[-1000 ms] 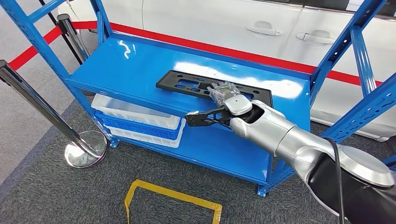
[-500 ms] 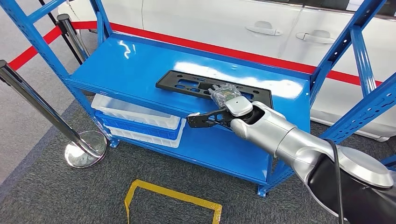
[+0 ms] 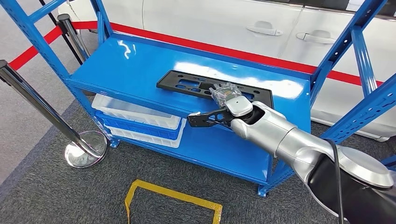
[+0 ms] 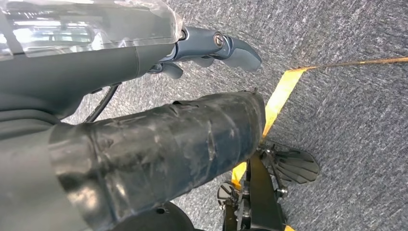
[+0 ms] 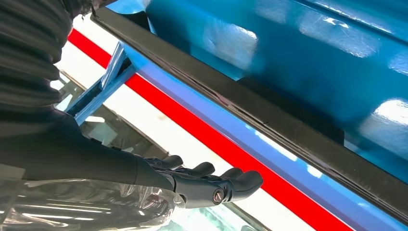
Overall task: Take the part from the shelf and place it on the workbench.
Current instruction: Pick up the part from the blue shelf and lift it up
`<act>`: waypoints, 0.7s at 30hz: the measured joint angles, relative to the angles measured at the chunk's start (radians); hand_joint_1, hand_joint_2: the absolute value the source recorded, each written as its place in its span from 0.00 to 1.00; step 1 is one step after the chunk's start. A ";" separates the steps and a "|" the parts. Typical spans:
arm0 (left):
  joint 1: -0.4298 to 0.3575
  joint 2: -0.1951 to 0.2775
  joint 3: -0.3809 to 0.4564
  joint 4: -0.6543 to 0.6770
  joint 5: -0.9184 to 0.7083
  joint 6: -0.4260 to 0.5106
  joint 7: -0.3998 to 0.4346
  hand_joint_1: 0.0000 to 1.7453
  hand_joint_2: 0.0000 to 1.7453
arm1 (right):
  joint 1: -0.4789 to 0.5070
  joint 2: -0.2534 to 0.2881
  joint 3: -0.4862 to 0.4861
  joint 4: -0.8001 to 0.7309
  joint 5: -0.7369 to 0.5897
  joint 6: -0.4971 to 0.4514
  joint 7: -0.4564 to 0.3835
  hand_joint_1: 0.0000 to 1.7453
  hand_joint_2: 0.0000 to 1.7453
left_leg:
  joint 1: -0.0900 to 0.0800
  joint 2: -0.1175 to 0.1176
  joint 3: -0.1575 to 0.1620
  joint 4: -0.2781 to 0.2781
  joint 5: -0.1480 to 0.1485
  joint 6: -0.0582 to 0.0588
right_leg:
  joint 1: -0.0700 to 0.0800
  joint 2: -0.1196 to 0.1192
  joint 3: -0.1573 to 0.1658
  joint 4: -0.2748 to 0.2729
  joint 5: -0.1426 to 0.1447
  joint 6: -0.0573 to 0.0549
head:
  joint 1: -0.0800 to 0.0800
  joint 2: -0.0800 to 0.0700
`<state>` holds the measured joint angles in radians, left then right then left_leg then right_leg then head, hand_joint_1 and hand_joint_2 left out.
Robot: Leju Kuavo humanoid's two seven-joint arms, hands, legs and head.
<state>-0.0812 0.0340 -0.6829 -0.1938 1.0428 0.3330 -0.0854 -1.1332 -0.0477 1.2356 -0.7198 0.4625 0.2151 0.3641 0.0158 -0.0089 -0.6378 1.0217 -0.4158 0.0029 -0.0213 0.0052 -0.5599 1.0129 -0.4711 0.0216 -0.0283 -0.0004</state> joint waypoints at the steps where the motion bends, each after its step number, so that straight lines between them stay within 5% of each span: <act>1: 0.000 0.000 -0.002 0.000 0.000 0.000 0.000 0.00 0.00 | 0.000 0.000 0.000 0.000 0.001 -0.001 0.000 0.00 1.00 | -0.001 0.000 0.000 0.001 -0.001 0.002 | -0.001 0.000 0.000 0.000 0.000 0.001 | 0.000 0.000; 6: 0.000 0.001 -0.005 0.000 -0.001 0.000 0.001 0.00 0.00 | -0.001 0.000 0.000 0.000 0.002 -0.007 0.002 0.00 1.00 | -0.003 0.000 0.004 -0.001 -0.004 0.014 | -0.007 0.000 0.004 -0.002 -0.003 0.016 | 0.000 0.000; 8: 0.000 0.001 -0.006 0.000 -0.002 0.000 0.001 0.00 0.00 | -0.005 -0.001 -0.001 -0.001 0.003 -0.008 0.002 0.00 1.00 | 0.003 0.003 0.015 -0.016 -0.001 0.023 | -0.007 -0.001 -0.011 0.034 -0.026 0.019 | 0.002 0.000; 11: -0.001 0.001 -0.007 0.000 -0.003 0.000 0.002 0.00 0.00 | -0.007 -0.004 -0.001 -0.001 0.005 -0.010 0.004 0.00 1.00 | 0.004 0.006 0.022 -0.022 -0.002 0.030 | -0.005 -0.001 -0.107 0.214 -0.103 0.019 | 0.005 0.000; 13: -0.002 0.001 -0.008 0.000 -0.003 0.000 0.003 0.00 0.00 | 0.000 -0.006 -0.001 0.000 0.005 -0.010 0.005 0.00 1.00 | 0.004 0.005 0.024 -0.020 -0.006 0.029 | -0.006 -0.002 -0.153 0.278 -0.102 0.019 | 0.006 0.000; 17: 0.001 0.001 -0.008 0.000 -0.003 0.001 0.005 0.00 0.00 | -0.001 -0.009 -0.001 0.000 0.006 -0.010 0.005 0.00 1.00 | 0.007 0.001 0.032 -0.009 -0.020 0.012 | -0.005 -0.002 -0.080 0.078 0.029 0.009 | 0.006 0.000; 21: -0.001 0.000 -0.010 0.000 -0.003 0.002 0.007 0.00 0.00 | 0.000 -0.010 -0.001 -0.002 0.009 -0.009 0.006 0.00 1.00 | 0.007 0.002 0.028 -0.010 -0.020 -0.013 | 0.007 0.002 -0.058 0.024 0.032 -0.013 | 0.005 0.000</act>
<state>-0.0824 0.0345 -0.6931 -0.1938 1.0395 0.3354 -0.0781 -1.1336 -0.0581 1.2347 -0.7217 0.4717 0.2060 0.3697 0.0228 -0.0073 -0.6098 1.0114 -0.4360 -0.0099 -0.0139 0.0067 -0.6175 1.0365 -0.4391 0.0087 -0.0237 -0.0004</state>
